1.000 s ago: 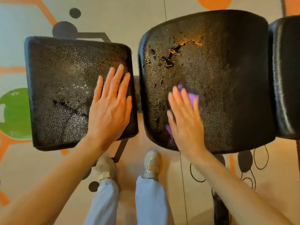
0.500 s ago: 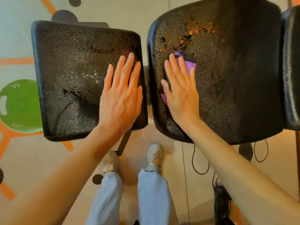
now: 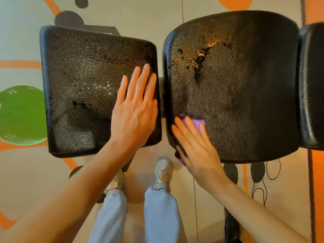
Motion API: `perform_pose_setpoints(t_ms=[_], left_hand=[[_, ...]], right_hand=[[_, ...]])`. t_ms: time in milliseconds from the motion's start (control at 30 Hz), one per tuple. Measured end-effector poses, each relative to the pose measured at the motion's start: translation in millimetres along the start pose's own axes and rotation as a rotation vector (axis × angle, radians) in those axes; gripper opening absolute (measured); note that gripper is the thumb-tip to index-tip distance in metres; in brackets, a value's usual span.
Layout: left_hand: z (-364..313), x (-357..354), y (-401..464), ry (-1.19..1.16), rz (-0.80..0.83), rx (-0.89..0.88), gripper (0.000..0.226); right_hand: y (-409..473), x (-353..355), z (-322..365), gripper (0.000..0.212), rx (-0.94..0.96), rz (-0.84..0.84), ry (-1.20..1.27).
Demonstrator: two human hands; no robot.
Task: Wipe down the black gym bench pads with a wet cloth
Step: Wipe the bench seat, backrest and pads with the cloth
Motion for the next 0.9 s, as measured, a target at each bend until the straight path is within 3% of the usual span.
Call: perform_pose_setpoints(t_ms=[67,233,433,600,800,900], left_hand=[[0.6,0.3,0.2,0.004,0.002,0.0,0.056],[0.2,-2.4,-0.2,0.004,-0.015,-0.005,0.055],[1.7,0.3,0.9,-0.012,-0.017,-0.001,0.055],[1.4,-2.6,0.2,-0.007,-0.016,-0.006,0.055],[-5.4,6.5,5.7,-0.052,-0.044,0.008,0.057],[-7.2,13.1,24.9,-0.047,-0.086,-0.009,0.057]], right_hand=[[3.8,-1.2,-2.7,0.055,0.009,0.011,0.03],[106.4,16.1,-9.8,0.05,-0.097,-0.132,0.067],[26.3,1.6,6.9,0.055,0.038,0.025,0.089],[141.0,24.3,-13.8,0.051,-0.11,-0.136,0.007],[71.0,11.4,-8.0,0.051,-0.005,-0.098,0.071],[166.8,31.0,-26.6,0.047,-0.063,-0.173,-0.014]])
Point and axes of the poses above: each hand's wrist, its own y-axis towards the middle knuckle, its own x-axis out of the back of the hand, z = x × y, the point moved 6 cm from there along y, towards the middle knuckle, and after that the axes turned 9 degrees about -y, right-handed, at the moved point
